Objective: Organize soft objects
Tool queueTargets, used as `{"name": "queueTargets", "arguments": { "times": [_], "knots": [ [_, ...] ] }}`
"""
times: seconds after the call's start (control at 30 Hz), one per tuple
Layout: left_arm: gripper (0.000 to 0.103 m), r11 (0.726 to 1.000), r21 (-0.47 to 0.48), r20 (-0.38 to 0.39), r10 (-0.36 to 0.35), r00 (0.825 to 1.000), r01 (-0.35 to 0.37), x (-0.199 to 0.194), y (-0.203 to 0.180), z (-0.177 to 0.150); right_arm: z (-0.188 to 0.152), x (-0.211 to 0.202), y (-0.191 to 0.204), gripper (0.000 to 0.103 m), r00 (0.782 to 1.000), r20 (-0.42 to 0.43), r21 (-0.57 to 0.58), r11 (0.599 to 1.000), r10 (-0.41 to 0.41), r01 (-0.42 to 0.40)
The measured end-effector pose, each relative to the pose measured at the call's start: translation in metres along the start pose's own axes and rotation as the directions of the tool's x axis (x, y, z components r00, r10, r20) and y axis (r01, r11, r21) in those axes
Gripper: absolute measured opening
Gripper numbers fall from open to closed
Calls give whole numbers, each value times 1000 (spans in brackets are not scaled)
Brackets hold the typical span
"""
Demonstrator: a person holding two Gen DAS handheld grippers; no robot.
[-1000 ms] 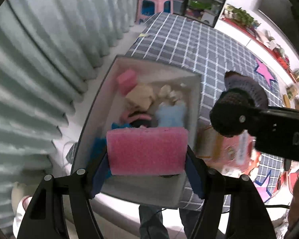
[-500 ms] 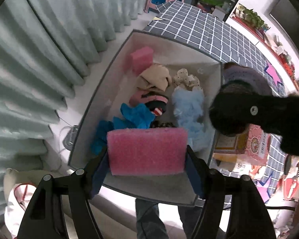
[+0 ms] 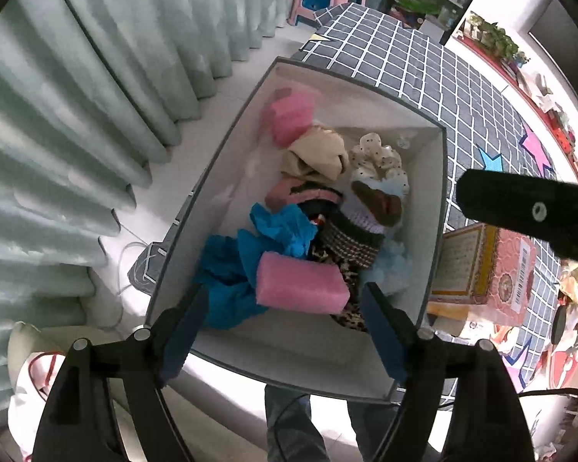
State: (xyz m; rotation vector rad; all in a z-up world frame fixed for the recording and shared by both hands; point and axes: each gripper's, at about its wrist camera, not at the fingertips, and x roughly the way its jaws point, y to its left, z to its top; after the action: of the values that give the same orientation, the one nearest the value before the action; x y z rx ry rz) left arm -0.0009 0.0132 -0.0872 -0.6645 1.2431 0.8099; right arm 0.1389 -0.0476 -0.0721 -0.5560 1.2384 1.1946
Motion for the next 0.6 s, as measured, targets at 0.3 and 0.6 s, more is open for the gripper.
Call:
{"name": "queueTargets", "arguments": {
  "times": [0.3,0.6],
  "knots": [
    [83,1000,-8,3,4,1000,-4,-1,4,-1,0,3,5,102,1000,-11,-4,1000,-5,5],
    [83,1000,-4,3,7,1000,-7,-1,4,-1,-1,4,7,102,1000,-16,-6,1000,-12,12]
  ]
}}
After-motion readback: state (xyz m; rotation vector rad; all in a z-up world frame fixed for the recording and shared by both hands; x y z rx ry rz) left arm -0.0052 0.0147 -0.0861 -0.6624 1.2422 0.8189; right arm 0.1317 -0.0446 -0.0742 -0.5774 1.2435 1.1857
